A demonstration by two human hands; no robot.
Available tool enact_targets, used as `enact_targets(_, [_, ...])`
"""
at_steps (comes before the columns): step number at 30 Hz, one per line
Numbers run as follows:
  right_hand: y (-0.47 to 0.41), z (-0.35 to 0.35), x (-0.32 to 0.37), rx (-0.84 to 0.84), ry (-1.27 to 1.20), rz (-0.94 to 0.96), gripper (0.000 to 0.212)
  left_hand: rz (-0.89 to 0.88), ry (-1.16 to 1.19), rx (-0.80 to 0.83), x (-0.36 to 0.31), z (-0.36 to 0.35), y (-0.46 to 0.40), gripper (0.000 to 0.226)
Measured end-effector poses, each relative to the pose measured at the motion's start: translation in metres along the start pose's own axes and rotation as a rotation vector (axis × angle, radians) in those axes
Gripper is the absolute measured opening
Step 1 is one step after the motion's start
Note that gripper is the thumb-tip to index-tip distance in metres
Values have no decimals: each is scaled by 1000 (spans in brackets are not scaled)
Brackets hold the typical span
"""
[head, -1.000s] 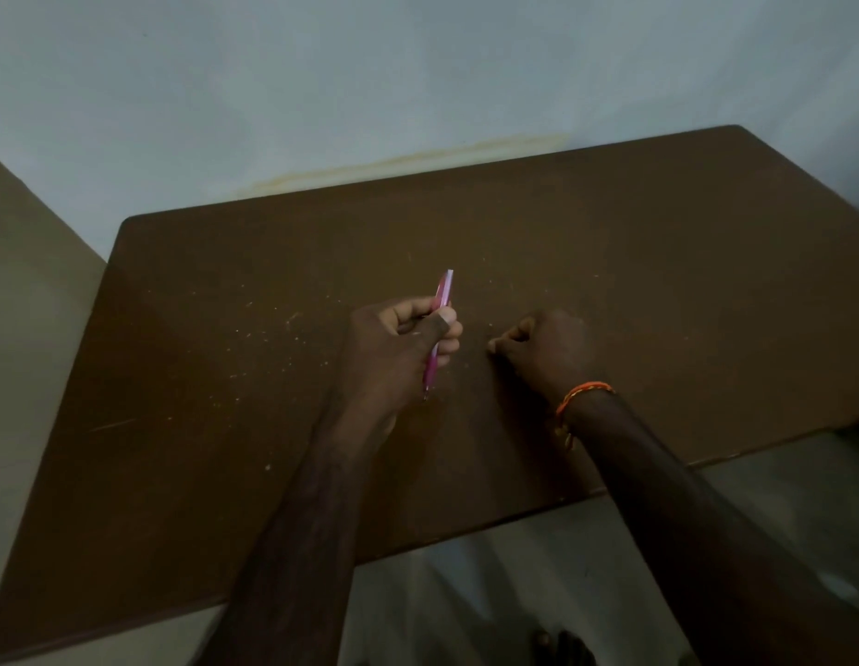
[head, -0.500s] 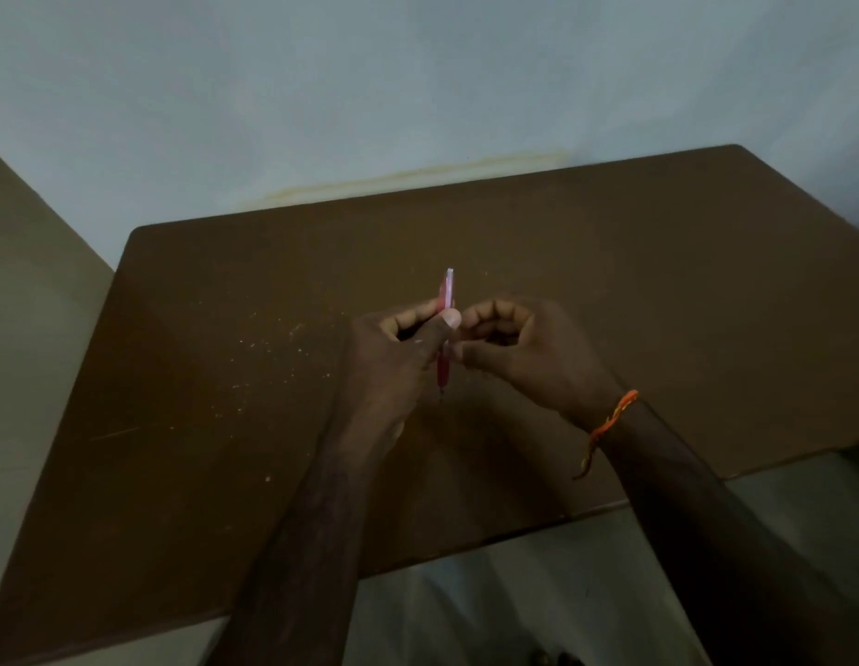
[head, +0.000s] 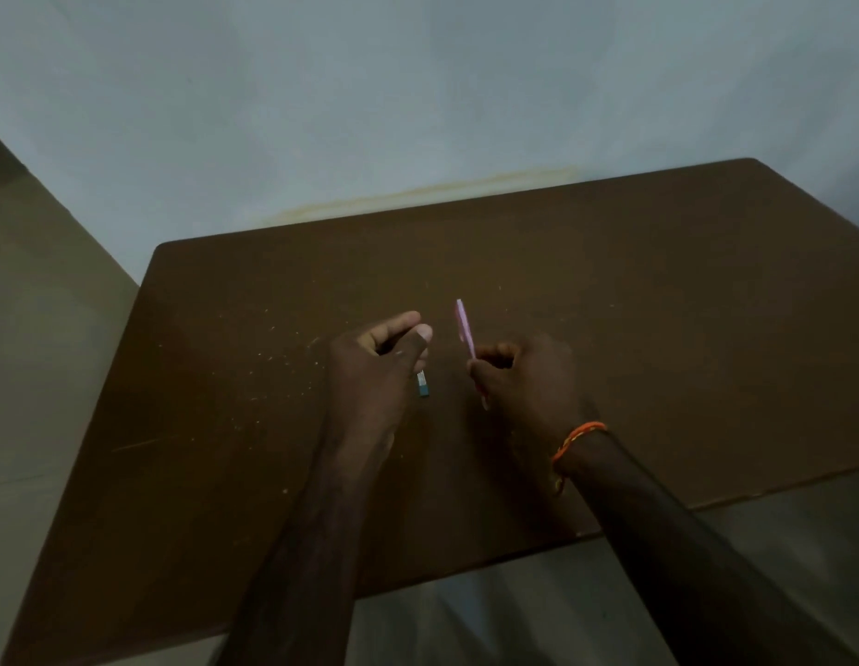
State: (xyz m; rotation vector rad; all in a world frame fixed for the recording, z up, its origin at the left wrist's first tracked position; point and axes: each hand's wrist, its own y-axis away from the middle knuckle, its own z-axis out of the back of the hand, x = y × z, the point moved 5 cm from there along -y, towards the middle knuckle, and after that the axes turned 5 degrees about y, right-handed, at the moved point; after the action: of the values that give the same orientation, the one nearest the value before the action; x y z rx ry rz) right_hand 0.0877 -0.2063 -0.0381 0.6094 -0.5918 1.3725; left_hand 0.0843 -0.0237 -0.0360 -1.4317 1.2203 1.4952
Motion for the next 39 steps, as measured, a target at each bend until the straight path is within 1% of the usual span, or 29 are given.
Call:
enact_targets(4, [-3, -15, -4, 69, 263, 21, 19, 20, -25, -51, 3, 11, -4, 23])
enact_targets(9, [-7, -25, -6, 81, 406, -12, 19, 18, -26, -43, 4, 16, -6, 25])
enact_targets(17, [-7, -25, -2, 35, 469, -10, 29, 1, -37, -44, 1, 25, -7, 23])
enact_targets(20, [-5, -18, 11, -102, 446, 90, 30, -16, -49, -44, -1, 28, -6, 18])
enact_targets(22, [-5, -21, 24, -143, 400, 163, 26, -13, -44, -30, -1, 31, -6, 18])
enact_targets(24, [-2, -35, 34, -110, 402, 208, 25, 1, -47, -18, 0, 34, -5, 18])
enact_targets(26, [1, -52, 38, -57, 431, 210, 25, 9, -54, -7, 3, 38, -6, 18])
enact_targets(30, [2, -68, 40, -89, 490, 249, 19, 52, -78, -2, 13, 43, -10, 23])
enact_targets(32, [1, -71, 38, -106, 463, 221, 18, 86, -99, -4, 21, 44, -13, 24])
enact_targets(34, [0, -72, 33, -94, 380, 142, 23, 119, -117, -4, 28, 44, -13, 21])
enact_targets(36, [-1, -70, 29, -97, 208, 55, 30, 155, -135, -9, 36, 43, -12, 14])
enact_targets(38, [3, -65, 32, -125, 14, 2, 35, 198, -107, -18, 40, 41, -11, 2])
enact_targets(39, [6, -63, 35, -135, -56, 1, 38, 222, -82, -22, 41, 40, -10, 6])
